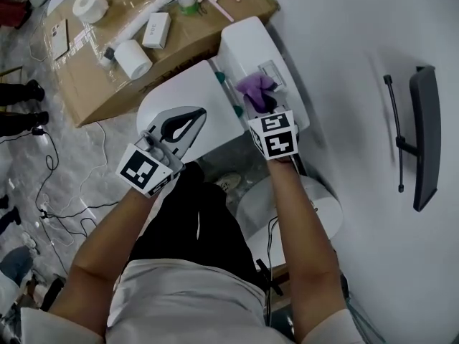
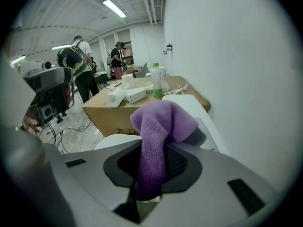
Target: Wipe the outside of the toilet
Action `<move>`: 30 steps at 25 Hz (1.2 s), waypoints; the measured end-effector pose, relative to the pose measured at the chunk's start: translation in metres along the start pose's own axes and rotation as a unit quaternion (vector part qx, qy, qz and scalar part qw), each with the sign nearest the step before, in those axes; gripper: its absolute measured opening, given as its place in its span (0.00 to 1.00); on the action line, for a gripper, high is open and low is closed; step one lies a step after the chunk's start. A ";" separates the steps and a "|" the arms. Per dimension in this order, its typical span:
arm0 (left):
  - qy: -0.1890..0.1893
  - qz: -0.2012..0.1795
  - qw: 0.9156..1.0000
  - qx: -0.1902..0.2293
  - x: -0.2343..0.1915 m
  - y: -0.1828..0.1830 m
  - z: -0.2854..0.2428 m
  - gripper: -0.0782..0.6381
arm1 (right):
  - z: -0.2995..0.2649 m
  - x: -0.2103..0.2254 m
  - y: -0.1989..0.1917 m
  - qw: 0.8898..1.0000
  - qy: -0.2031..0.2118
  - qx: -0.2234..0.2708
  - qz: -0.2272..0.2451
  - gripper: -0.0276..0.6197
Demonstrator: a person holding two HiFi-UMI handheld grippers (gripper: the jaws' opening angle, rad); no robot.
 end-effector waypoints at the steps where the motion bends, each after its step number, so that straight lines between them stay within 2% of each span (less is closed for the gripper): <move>1: -0.001 0.001 1.000 -0.001 -0.004 0.002 -0.001 0.12 | -0.004 -0.004 0.003 1.000 0.003 -0.002 -0.001 0.18; 5: -0.009 0.003 1.000 -0.001 -0.020 0.010 -0.004 0.12 | -0.031 -0.004 0.024 1.000 0.013 -0.010 0.013 0.18; 18: -0.006 0.010 1.000 -0.008 -0.062 0.029 -0.006 0.12 | -0.096 0.034 0.109 0.999 0.022 -0.024 -0.008 0.18; 26: 0.024 0.013 1.000 0.004 -0.073 0.043 -0.017 0.12 | -0.109 0.056 0.124 0.999 0.034 -0.042 -0.007 0.18; 30: 0.038 0.008 0.999 0.009 -0.071 0.050 -0.029 0.12 | -0.107 0.084 0.125 0.998 0.032 -0.051 -0.011 0.18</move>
Point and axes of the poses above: the fingertips, and each gripper's own axes: z backward along the fingers, x to its right, y out of its top, the point moved 2 cm from there along z, backward along the fingers, and after that the axes turned 8 degrees about z, right-handed, at the moved point
